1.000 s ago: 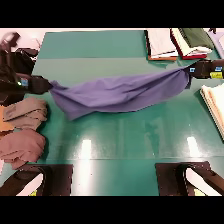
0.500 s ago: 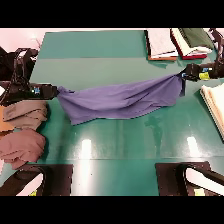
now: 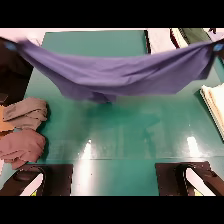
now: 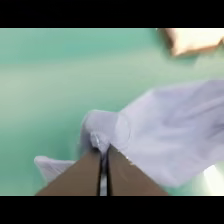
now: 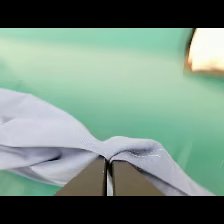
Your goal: Fold the shirts.
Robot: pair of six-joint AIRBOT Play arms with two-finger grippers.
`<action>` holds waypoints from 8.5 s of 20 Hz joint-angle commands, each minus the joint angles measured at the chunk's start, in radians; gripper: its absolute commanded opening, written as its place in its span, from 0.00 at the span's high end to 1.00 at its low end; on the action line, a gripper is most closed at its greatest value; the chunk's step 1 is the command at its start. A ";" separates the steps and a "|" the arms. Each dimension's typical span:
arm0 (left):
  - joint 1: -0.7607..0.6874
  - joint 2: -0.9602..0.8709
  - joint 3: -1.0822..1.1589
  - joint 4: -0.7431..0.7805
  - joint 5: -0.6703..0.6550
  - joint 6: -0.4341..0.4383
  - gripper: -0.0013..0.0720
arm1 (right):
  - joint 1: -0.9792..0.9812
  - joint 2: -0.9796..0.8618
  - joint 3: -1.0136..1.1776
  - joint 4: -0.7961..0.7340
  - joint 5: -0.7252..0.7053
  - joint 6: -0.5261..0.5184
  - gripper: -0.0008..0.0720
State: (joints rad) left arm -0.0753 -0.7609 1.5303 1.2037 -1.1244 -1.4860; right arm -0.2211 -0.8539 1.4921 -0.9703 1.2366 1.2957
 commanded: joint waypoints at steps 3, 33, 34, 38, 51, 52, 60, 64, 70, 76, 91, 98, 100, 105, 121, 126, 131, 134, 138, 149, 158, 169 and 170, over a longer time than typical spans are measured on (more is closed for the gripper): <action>0.000 0.066 0.293 -0.005 -0.114 -0.005 0.95 | 0.000 0.097 0.212 -0.127 0.085 0.119 0.96; 0.278 -0.599 -0.426 -0.116 0.089 0.132 0.28 | 0.073 -0.470 -0.163 0.001 0.045 0.131 0.32; 0.278 -0.608 -0.451 -0.174 0.108 0.168 0.28 | 0.073 -0.470 -0.179 0.002 0.054 0.131 0.32; 0.278 -0.657 -0.492 -0.330 0.106 0.264 0.28 | 0.073 -0.470 -0.244 0.002 0.045 0.126 0.32; 0.069 -0.671 -0.274 -0.417 0.510 0.360 0.74 | 0.073 -0.470 -0.258 0.002 0.057 0.126 0.38; 0.063 -0.671 -0.271 -0.417 0.567 0.357 0.62 | 0.073 -0.470 -0.258 0.002 0.063 0.126 0.38; 0.257 -0.671 -0.253 -0.278 0.207 0.361 0.20 | 0.073 -0.470 -0.258 0.002 0.079 0.126 0.38; 0.278 -0.704 -0.330 -0.220 0.146 0.360 0.20 | 0.075 -0.470 -0.258 0.002 0.079 0.126 0.38; 0.278 -0.842 -0.339 -0.318 0.138 0.361 0.31 | 0.076 -0.470 -0.258 0.003 0.094 0.126 0.38; 0.216 -0.866 -0.339 -0.314 0.129 0.369 0.31 | 0.076 -0.470 -0.258 0.010 0.092 0.126 0.38; 0.228 -0.582 -0.227 -0.291 -0.080 0.361 0.95 | -0.210 -0.325 -0.546 -0.155 0.177 0.134 0.18; 0.228 -0.576 -0.229 -0.305 -0.107 0.357 0.95 | -0.195 -0.325 -0.840 -0.002 -0.034 0.051 0.27; 0.228 -0.576 -0.229 -0.316 -0.106 0.357 0.95 | -0.133 -0.325 -0.855 0.038 -0.105 0.046 0.28; 0.228 -0.576 -0.229 -0.318 -0.106 0.357 0.95 | -0.024 -0.341 -0.850 0.113 -0.203 0.049 0.38; 0.228 -0.147 0.086 -0.321 -0.018 0.244 0.95 | 0.014 0.007 -0.206 0.079 -0.136 0.012 0.96; 0.228 0.005 0.407 -0.309 0.074 0.190 0.95 | -0.156 0.129 0.175 0.079 -0.056 0.013 0.96; 0.228 0.009 0.597 -0.272 0.085 0.104 0.95 | -0.333 0.031 0.520 0.082 0.154 0.040 0.96; 0.228 -0.005 0.563 -0.256 0.061 0.087 0.95 | -0.322 -0.062 0.644 0.085 0.214 0.067 0.97; 0.228 -0.086 0.340 -0.261 0.022 0.068 0.95 | -0.212 -0.148 0.481 0.041 0.233 0.074 0.97; 0.124 -0.805 0.065 -0.223 0.045 0.089 0.95 | 0.114 -0.737 0.212 -0.334 0.153 0.119 0.97; 0.128 -0.858 0.074 -0.089 -0.040 0.151 0.95 | 0.112 -0.816 0.326 -0.317 0.202 0.088 0.97; 0.137 -0.851 -0.097 -0.035 -0.089 0.098 0.31 | 0.104 -0.668 -0.121 -0.226 0.025 0.095 0.46; 0.151 -0.837 -0.092 -0.037 -0.135 0.098 0.31 | 0.097 -0.645 -0.132 -0.200 0.042 0.092 0.46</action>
State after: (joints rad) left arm 0.0605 -1.6115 1.4464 1.1599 -1.1885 -1.3521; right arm -0.1150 -1.5383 1.4136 -1.2304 1.2938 1.3872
